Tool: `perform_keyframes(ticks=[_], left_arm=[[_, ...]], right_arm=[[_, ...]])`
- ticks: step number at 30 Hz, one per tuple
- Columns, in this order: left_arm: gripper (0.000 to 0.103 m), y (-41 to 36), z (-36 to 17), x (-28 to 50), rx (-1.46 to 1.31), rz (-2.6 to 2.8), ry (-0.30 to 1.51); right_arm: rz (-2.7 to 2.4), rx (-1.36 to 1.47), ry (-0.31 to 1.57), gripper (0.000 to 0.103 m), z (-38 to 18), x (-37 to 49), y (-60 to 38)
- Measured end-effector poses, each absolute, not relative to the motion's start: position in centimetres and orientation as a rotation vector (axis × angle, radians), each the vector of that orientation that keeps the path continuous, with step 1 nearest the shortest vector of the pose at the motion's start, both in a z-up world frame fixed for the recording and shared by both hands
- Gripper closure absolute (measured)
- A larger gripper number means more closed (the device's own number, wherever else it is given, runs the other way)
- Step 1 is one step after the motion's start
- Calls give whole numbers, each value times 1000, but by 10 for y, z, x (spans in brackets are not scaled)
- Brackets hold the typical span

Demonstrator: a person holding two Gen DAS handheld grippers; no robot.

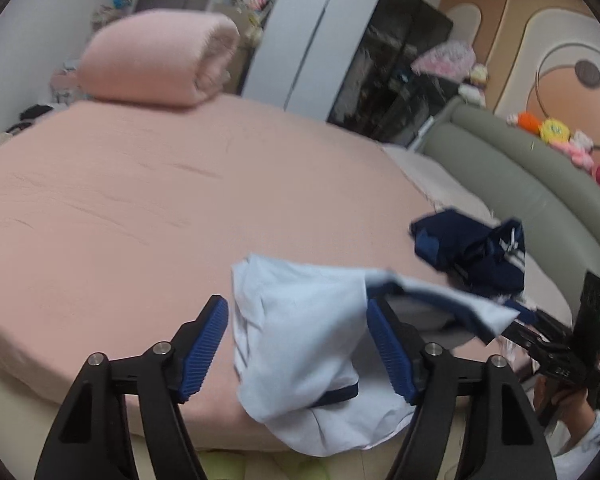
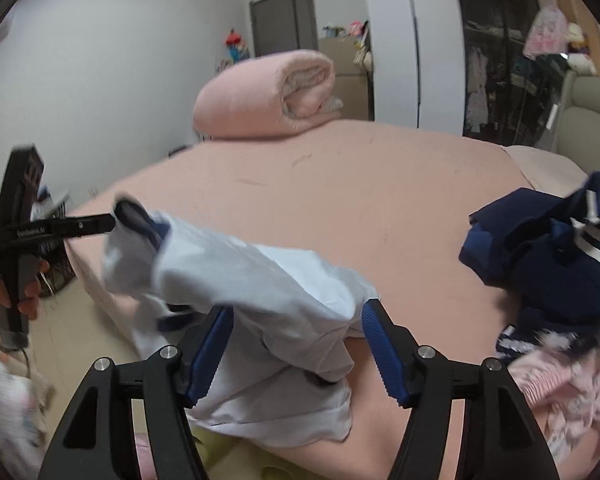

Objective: Fold clothes

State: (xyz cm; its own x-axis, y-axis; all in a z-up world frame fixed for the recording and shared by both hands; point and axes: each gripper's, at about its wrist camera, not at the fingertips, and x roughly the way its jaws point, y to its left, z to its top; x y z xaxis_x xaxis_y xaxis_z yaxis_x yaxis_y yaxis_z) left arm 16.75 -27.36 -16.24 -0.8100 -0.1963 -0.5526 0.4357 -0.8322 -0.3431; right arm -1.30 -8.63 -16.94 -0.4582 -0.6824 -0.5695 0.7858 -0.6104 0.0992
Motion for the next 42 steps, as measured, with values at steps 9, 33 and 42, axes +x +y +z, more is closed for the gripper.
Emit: perform_keyframes(ticks=[9,33,42], left_arm=[[24,-287,-133,155,566,-2669,663],[24,-275,-254,87,1235,-2411,708],[23,-273,-286,104,1220,-2430,812]], right_arm=[[-2135,734,-99,35,-130,-36,-81],[-2064,1356,258,35,-232,-76,-163],[-2090,1201,609,22,-266,-42,-179]])
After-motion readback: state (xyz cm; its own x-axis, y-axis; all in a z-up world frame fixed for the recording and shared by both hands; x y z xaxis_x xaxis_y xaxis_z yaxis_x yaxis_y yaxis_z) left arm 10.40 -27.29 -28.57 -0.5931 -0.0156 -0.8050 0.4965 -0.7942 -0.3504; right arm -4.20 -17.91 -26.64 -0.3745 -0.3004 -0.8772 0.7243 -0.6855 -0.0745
